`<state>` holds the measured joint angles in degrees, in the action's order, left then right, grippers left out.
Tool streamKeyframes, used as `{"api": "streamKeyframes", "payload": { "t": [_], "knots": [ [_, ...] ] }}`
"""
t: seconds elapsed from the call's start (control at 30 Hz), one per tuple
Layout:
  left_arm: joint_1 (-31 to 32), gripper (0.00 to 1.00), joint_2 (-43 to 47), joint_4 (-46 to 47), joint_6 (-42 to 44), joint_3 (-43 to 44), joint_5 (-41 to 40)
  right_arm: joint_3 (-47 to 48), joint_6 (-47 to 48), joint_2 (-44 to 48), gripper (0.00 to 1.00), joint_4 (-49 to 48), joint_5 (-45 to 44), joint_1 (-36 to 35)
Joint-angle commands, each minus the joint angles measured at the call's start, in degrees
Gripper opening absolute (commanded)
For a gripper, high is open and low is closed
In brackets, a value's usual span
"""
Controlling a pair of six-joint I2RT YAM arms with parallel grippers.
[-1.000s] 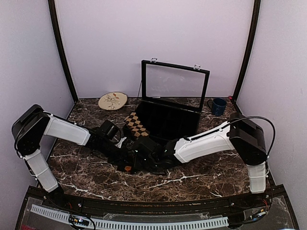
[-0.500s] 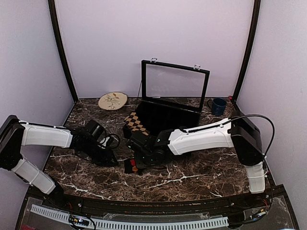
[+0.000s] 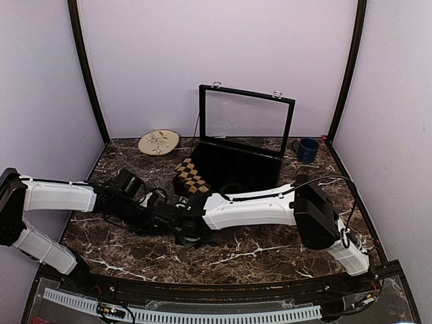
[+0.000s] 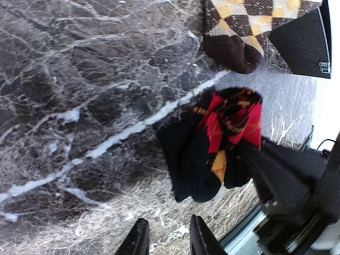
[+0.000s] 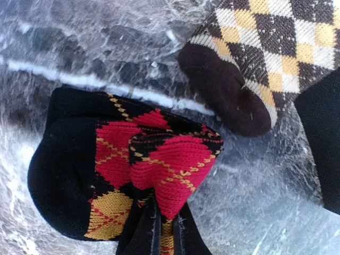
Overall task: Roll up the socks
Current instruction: Roll the sock at the center of the board.
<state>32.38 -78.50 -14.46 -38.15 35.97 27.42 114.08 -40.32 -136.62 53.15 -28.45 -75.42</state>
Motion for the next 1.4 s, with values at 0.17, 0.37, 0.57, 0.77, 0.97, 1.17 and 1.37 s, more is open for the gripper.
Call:
{"api": "streamKeyframes", "payload": {
  "t": [0.17,0.37,0.57,0.77,0.97,1.17,1.37],
  "knots": [
    [-3.6,0.34,1.4,2.2,-2.1,-1.7,5.2,-1.0,0.6,-2.5,0.0,6.0,-8.9,-5.7],
    [-7.7,0.36,0.3,4.7,-2.3,-2.2,9.5,4.3,2.6,-5.8,0.0,8.6,-10.5,-6.7],
    [-8.8,0.36,-1.2,6.9,-2.7,-1.7,11.7,5.2,10.1,-7.4,0.0,7.9,-14.7,-9.8],
    [-8.8,0.36,-1.5,8.8,-2.7,-2.9,13.1,-9.2,24.0,-0.6,0.0,-5.4,-18.2,-13.4],
    [-8.8,0.36,-2.2,11.6,-2.7,-2.3,16.1,-12.9,32.9,0.7,0.0,-11.5,-20.4,-14.0],
    [-8.7,0.36,-2.8,10.6,0.3,-1.0,18.8,-6.7,34.2,-3.5,0.0,-10.7,-19.4,-14.0],
    [-8.7,0.36,-4.4,14.9,-1.2,-2.3,23.5,-5.5,34.8,-4.5,0.0,-10.6,-17.5,-14.0]
  ]
}}
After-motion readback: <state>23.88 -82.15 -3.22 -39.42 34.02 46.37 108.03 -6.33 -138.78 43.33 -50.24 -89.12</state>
